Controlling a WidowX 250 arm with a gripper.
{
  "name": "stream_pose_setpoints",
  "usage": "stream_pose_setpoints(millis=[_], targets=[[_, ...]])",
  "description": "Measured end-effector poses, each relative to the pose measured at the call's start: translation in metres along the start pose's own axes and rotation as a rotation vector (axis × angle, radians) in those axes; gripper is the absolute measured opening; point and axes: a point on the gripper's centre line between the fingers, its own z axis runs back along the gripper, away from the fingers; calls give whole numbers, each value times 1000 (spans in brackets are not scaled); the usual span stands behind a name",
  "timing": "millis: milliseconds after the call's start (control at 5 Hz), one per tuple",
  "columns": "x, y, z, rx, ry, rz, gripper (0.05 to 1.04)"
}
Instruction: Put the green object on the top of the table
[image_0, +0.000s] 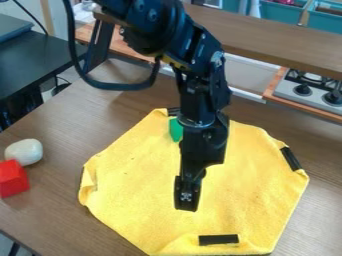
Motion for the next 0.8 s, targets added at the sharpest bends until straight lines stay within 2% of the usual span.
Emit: stream_pose_setpoints(millis=[200, 400, 600, 800], targets=[[-1, -2, -7, -27, 12, 6, 1001], [-16, 14, 10, -33, -48, 106, 1001], [-25, 33, 28, -10, -92, 167, 1001], [-35, 56, 43, 47, -118, 234, 1001]])
